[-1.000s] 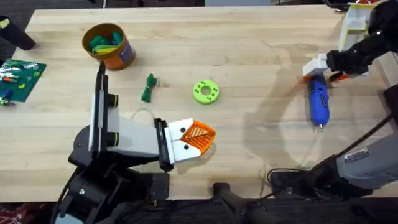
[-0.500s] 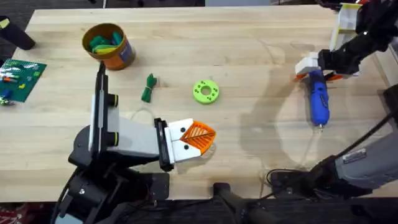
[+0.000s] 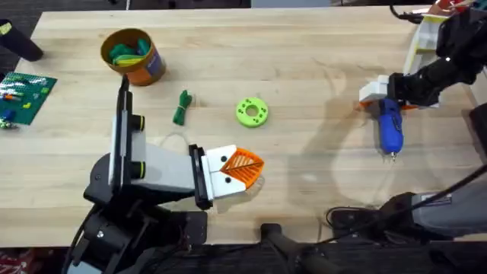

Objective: Pick up the gripper from the table and insert it into the empty holder that is missing its gripper. Then pick up a screw, insert it into the mounting hole, and use the screwdriver to tighten it. Finally, clean up the table by picking up the vegetable and placing it into the bucket.

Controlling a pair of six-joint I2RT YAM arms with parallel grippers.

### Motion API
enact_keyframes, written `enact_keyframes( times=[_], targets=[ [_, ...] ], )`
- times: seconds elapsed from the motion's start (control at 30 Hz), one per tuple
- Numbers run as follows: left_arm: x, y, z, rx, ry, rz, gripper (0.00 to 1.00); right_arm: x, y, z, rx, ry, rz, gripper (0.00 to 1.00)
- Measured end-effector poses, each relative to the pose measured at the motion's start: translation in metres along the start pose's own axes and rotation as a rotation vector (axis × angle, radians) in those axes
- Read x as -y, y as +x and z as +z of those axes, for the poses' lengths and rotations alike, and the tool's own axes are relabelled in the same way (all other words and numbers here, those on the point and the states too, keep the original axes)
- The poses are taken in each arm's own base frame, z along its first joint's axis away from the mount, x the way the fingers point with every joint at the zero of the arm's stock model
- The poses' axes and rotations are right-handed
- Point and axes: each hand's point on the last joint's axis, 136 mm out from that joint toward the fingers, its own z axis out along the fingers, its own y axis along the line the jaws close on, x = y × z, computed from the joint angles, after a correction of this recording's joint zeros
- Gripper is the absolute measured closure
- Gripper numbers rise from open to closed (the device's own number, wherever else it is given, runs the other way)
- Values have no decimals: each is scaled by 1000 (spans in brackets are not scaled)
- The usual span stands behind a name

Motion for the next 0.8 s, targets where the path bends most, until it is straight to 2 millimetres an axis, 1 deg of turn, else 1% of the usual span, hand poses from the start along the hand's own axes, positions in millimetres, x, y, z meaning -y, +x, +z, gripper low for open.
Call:
enact_keyframes(
  times=[0.33,0.57,0.8],
  targets=[
    [0,0,0,0,0,0,989,0,3,0,-10,-1,13,37],
    [0,0,0,0,0,0,989,1,-2,0,9,5,11,37],
    [0,0,0,0,0,0,989,8,-1,1,6,55,2,37]
  ],
)
